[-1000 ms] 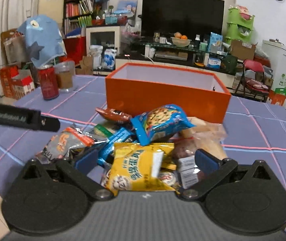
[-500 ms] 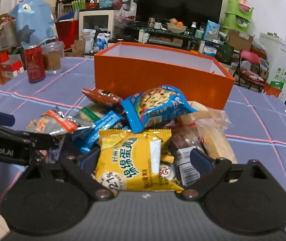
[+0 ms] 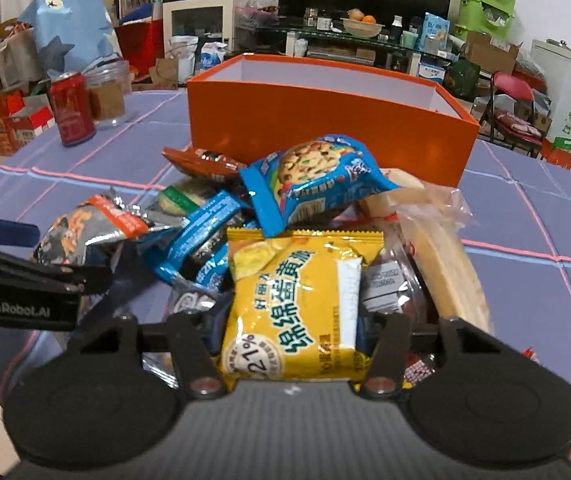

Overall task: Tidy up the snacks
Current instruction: 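Grasp the yellow snack bag with the right tool while the left tool grasps the silver chip bag, then carry both bags over the orange box and open both tools to drop them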

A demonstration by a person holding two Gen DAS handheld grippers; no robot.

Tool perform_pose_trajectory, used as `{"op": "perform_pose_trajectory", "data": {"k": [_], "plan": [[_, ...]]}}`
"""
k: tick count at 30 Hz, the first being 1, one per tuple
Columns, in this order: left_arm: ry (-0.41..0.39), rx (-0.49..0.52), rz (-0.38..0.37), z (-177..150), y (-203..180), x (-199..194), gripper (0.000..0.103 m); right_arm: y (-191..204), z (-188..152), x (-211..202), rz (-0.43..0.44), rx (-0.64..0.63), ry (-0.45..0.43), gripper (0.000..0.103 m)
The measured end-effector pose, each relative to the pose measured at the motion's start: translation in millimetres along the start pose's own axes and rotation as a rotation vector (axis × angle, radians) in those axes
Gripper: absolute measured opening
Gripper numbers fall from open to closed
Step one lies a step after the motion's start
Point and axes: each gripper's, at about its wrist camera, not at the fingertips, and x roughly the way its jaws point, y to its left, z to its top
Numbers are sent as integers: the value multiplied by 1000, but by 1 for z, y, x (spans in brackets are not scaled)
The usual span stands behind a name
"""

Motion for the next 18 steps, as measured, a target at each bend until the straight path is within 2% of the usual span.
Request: {"op": "perform_pose_trajectory", "data": {"k": [9, 11, 14, 18], "plan": [[12, -23, -16, -1, 0, 4, 62, -1, -2, 3, 18, 6, -4, 57], [11, -31, -29, -1, 0, 3, 51, -2, -2, 4, 25, 10, 6, 57], [-6, -37, -40, 0, 0, -1, 36, -3, -1, 2, 32, 4, 8, 48], [-29, -60, -56, 1, 4, -11, 29, -1, 1, -6, 72, -8, -5, 44]]}}
